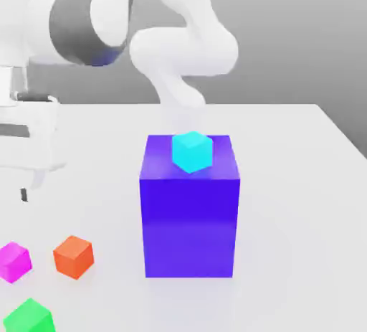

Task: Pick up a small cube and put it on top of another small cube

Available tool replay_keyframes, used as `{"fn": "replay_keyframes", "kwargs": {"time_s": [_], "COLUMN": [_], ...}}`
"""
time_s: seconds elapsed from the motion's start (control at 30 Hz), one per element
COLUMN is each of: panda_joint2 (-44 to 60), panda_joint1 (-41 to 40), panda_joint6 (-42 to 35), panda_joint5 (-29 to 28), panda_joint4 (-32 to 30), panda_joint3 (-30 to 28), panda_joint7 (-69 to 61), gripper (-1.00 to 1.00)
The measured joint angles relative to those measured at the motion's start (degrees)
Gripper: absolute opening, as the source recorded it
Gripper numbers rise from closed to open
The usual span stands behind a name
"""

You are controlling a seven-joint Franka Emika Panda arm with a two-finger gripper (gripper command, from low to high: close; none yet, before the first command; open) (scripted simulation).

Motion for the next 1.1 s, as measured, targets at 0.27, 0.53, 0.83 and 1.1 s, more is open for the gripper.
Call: {"fn": "replay_keyframes", "kwargs": {"time_s": [0.27, 0.53, 0.83, 1.1], "panda_joint2": [16.5, 23.8, 14.6, 19.9], "panda_joint1": [-7.4, -12.1, -5.8, 2.0], "panda_joint6": [7.1, 12.3, 3.8, -1.7], "panda_joint5": [5.3, 10.4, 1.7, -0.5], "panda_joint4": [-0.9, 0.9, 0.5, 11.8], "panda_joint3": [0.1, 5.7, 0.0, 4.6], "panda_joint7": [-6.5, -10.5, -2.8, 5.0], "gripper": [0.00, -1.00, -1.00, -1.00]}}
